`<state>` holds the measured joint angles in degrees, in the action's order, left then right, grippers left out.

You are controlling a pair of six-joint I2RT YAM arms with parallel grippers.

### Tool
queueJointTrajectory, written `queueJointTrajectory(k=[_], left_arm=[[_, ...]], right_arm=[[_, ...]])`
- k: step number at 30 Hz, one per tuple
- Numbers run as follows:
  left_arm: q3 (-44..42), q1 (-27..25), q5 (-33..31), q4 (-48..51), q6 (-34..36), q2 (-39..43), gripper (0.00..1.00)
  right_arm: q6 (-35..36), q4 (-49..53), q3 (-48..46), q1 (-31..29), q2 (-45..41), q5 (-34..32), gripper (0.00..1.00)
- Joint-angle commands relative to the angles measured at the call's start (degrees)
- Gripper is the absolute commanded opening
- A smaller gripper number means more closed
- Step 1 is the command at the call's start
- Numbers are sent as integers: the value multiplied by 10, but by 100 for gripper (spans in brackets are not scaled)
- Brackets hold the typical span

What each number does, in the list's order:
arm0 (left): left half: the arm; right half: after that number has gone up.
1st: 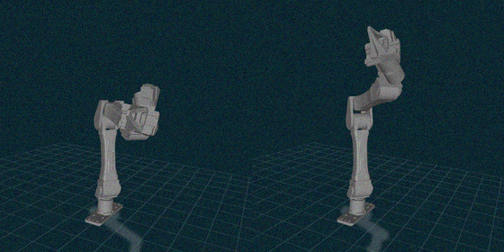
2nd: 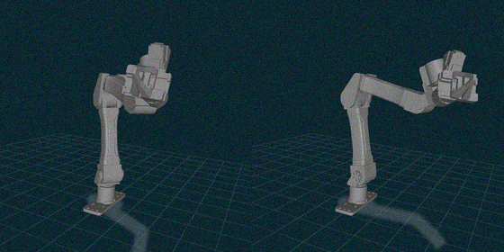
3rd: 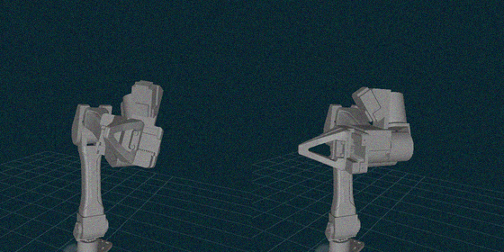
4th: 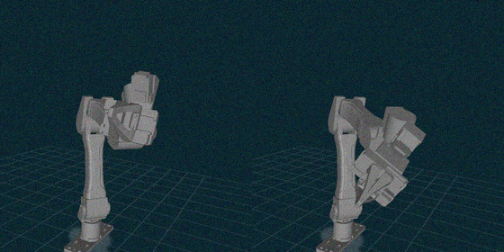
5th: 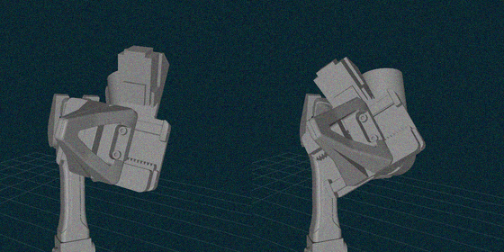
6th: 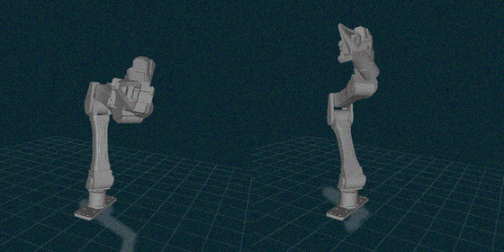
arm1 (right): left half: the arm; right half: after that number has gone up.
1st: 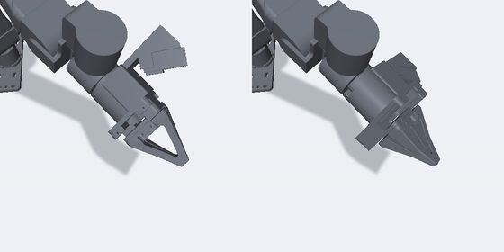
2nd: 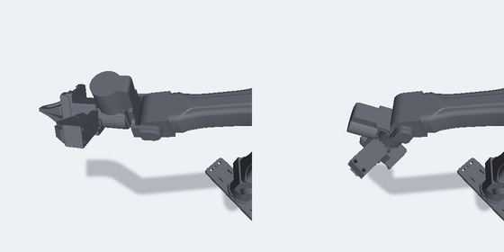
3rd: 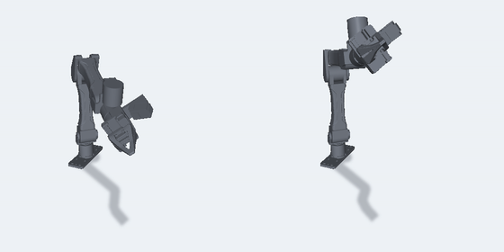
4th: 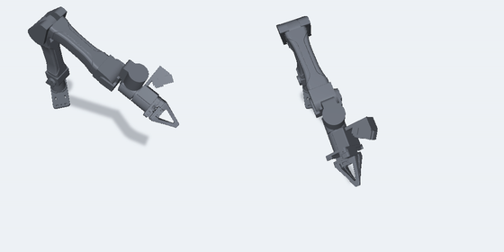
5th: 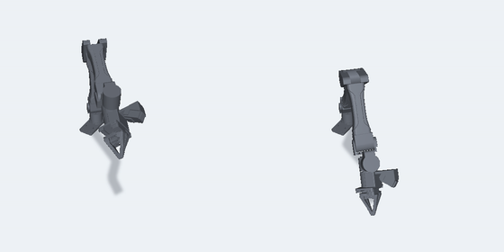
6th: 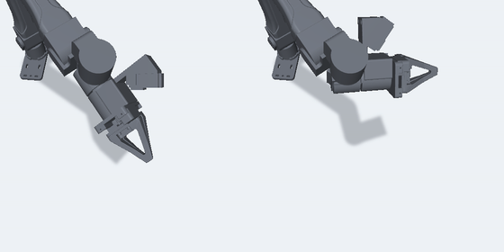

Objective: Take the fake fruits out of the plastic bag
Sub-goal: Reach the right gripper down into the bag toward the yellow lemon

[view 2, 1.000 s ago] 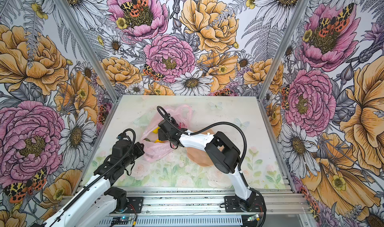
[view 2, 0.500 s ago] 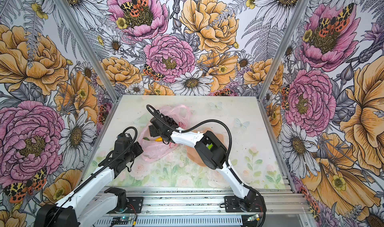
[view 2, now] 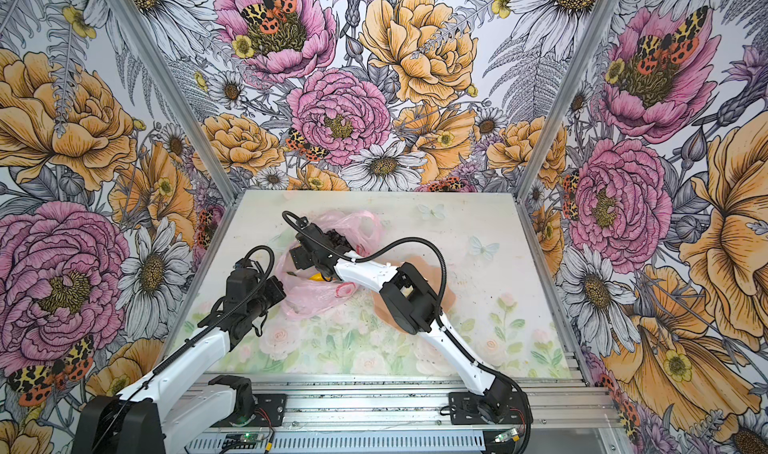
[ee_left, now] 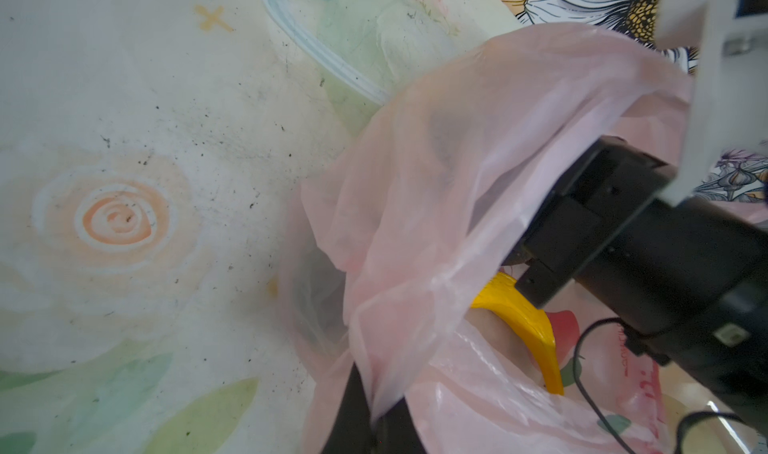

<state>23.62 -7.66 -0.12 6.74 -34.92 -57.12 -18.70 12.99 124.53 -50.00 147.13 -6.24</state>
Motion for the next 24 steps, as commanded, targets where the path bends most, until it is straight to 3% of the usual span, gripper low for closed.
queueJointTrajectory(k=[1, 24], left_arm=[[-6, 6, 15, -33, 14, -4, 0], [-15, 7, 12, -42, 14, 8, 0]], right_arm=[[16, 29, 39, 3, 30, 4, 81], [3, 99, 88, -5, 67, 10, 71]])
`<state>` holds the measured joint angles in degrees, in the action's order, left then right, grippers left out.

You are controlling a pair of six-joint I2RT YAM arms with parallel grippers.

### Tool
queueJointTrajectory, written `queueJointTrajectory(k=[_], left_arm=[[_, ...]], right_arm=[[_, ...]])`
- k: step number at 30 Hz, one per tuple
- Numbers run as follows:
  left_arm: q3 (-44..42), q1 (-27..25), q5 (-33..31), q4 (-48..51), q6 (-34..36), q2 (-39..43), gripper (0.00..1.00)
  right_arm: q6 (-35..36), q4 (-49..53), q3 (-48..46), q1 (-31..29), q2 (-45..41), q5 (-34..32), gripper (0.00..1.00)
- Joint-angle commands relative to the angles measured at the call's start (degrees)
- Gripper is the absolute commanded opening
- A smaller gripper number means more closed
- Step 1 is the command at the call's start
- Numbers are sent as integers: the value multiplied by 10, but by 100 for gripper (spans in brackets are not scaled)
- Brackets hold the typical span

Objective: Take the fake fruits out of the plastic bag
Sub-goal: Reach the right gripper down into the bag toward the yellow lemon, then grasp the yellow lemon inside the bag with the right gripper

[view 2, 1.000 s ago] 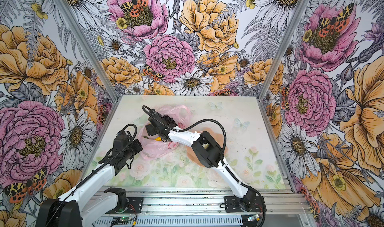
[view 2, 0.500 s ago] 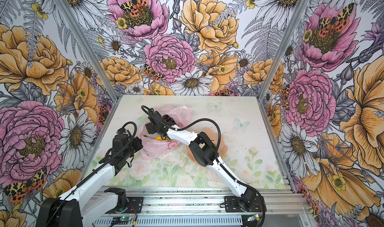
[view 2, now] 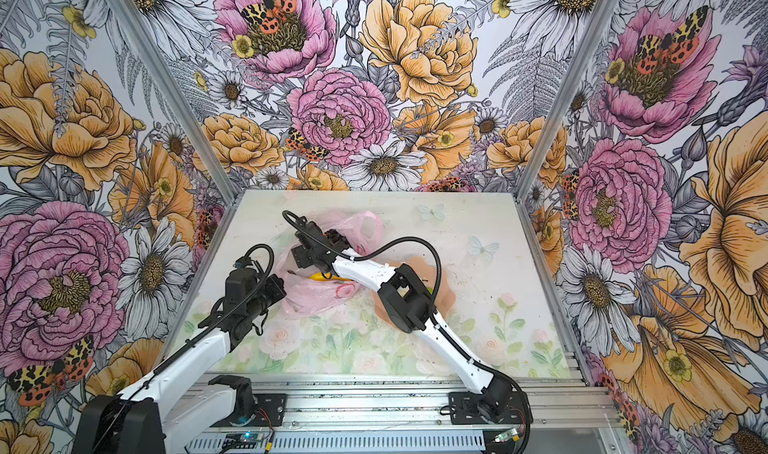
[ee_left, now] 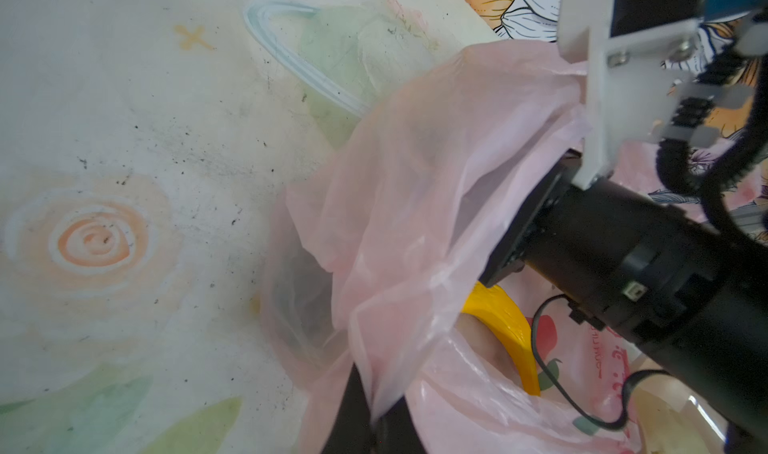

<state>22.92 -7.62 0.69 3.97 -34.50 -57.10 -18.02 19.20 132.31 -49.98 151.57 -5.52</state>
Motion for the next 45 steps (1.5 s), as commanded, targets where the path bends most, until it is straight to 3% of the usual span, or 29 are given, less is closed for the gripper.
queueJointTrajectory(k=[1, 11, 20, 31, 45], left_arm=[[-8, 6, 3, -15, 10, 8, 0], [-8, 6, 4, -22, 9, 2, 0], [39, 7, 6, 19, -4, -60, 0], [46, 12, 10, -35, 3, -122, 0], [45, 15, 18, -40, 12, -127, 0]], right_arm=[[-5, 40, 10, -6, 22, -1, 69], [-4, 41, -21, -14, -38, -8, 59], [-13, 39, -80, -23, -100, -7, 58], [-29, 17, -179, -22, -178, -11, 57], [-46, -26, -306, -24, -297, -1, 57]])
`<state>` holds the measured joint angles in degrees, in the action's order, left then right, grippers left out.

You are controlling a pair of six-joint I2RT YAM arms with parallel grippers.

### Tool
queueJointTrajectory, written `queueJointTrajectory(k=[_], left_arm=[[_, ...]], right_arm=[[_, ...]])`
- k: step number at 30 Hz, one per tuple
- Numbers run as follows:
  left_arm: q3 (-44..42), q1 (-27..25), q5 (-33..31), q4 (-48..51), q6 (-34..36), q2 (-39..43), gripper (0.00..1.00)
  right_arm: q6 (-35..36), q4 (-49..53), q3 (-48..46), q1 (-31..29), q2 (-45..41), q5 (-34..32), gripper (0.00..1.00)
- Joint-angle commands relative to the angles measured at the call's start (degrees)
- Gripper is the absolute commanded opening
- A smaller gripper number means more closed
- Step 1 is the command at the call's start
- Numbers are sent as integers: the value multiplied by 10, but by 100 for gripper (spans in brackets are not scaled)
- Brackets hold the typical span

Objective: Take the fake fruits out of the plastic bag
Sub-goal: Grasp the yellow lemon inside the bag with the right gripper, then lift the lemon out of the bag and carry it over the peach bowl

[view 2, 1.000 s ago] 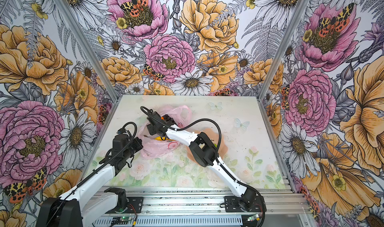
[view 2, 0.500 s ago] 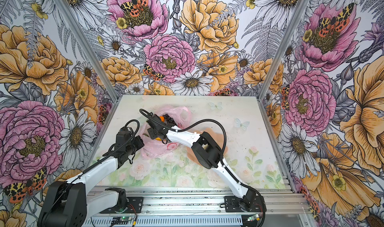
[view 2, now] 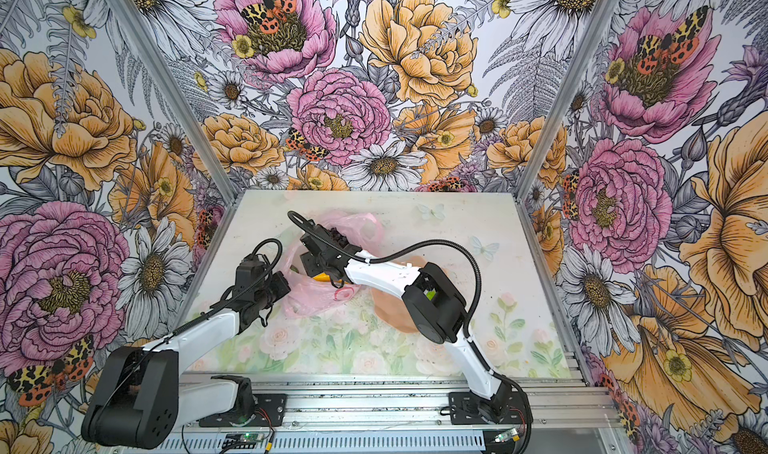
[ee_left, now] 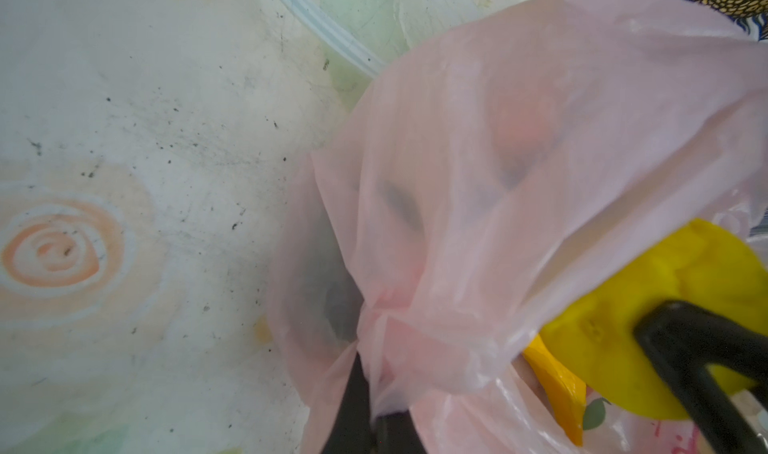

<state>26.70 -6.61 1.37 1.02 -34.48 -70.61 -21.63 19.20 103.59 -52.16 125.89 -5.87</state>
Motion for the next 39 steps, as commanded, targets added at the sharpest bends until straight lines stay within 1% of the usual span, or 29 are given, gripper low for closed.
queueJointTrajectory(k=[1, 7, 10, 19, 25, 29, 33, 39], left_arm=[[7, 5, 11, -10, 11, 10, 0], [4, 4, 5, -10, 14, 13, 0], [6, 4, 8, -9, 14, 12, 0], [7, 1, 9, -12, 13, 6, 0], [9, 0, 11, -12, 13, 2, 0], [7, -2, 7, -10, 14, 6, 0], [9, -2, 10, -13, 14, -2, 0], [11, -3, 8, -13, 14, -9, 0]], right_arm=[[-11, -30, -28, -1, -47, 1, 57], [-15, -39, -80, -1, -95, -11, 57], [-14, -41, -124, -1, -133, -19, 57], [-22, -36, -304, 11, -309, -62, 57], [-31, 19, -393, 36, -405, -105, 57], [-52, 47, -447, 63, -457, -126, 56], [-69, 74, -470, 58, -479, -131, 55], [-86, 123, -483, 16, -483, -151, 55]])
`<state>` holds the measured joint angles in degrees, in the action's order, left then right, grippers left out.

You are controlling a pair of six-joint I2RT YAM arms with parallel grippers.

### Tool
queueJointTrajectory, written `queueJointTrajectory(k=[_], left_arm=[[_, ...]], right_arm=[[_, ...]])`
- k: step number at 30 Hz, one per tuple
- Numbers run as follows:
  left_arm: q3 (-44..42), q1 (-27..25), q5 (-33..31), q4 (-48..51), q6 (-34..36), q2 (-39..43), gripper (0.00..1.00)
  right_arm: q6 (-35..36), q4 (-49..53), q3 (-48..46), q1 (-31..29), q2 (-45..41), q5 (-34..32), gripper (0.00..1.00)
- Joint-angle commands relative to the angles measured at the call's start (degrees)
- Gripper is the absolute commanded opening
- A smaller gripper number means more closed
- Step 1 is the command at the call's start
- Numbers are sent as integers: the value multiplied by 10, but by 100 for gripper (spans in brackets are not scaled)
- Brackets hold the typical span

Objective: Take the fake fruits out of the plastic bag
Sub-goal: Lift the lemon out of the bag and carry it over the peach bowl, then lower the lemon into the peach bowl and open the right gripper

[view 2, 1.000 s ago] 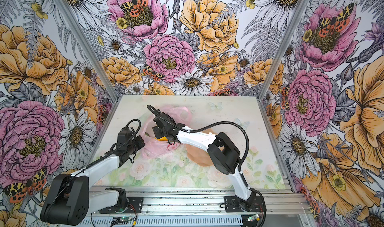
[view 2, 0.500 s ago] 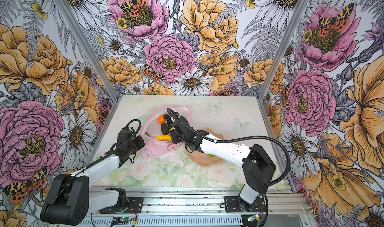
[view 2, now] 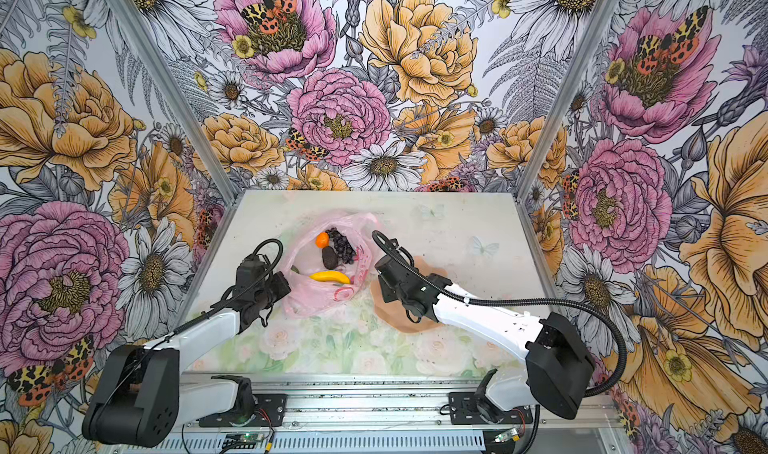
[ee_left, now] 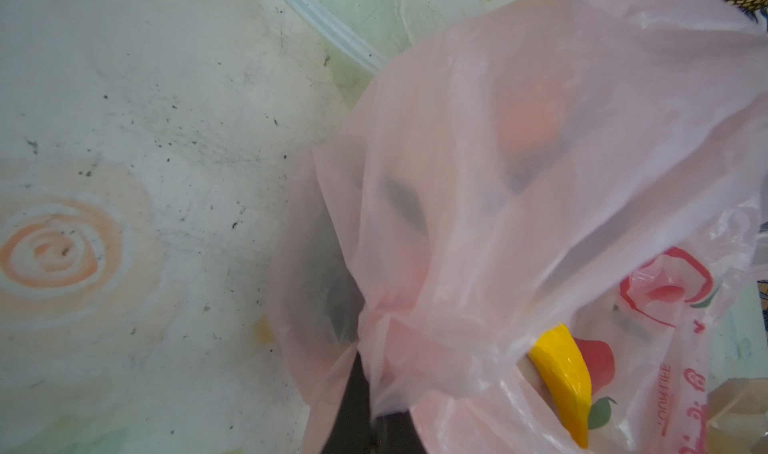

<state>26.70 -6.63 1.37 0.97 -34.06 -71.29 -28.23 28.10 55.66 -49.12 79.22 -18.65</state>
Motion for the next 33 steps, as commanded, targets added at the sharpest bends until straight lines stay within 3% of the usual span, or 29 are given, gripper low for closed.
queueJointTrajectory(k=[1, 21, 33], left_arm=[[11, -3, 9, -12, 10, -1, 0], [13, -2, 9, -15, 10, -8, 0], [11, -3, 7, -14, 10, -2, 0]], right_arm=[[-22, 47, -4, -23, -15, -26, 55], [-35, 120, 23, -109, 120, -191, 55], [-45, 157, 52, -121, 194, -265, 55]])
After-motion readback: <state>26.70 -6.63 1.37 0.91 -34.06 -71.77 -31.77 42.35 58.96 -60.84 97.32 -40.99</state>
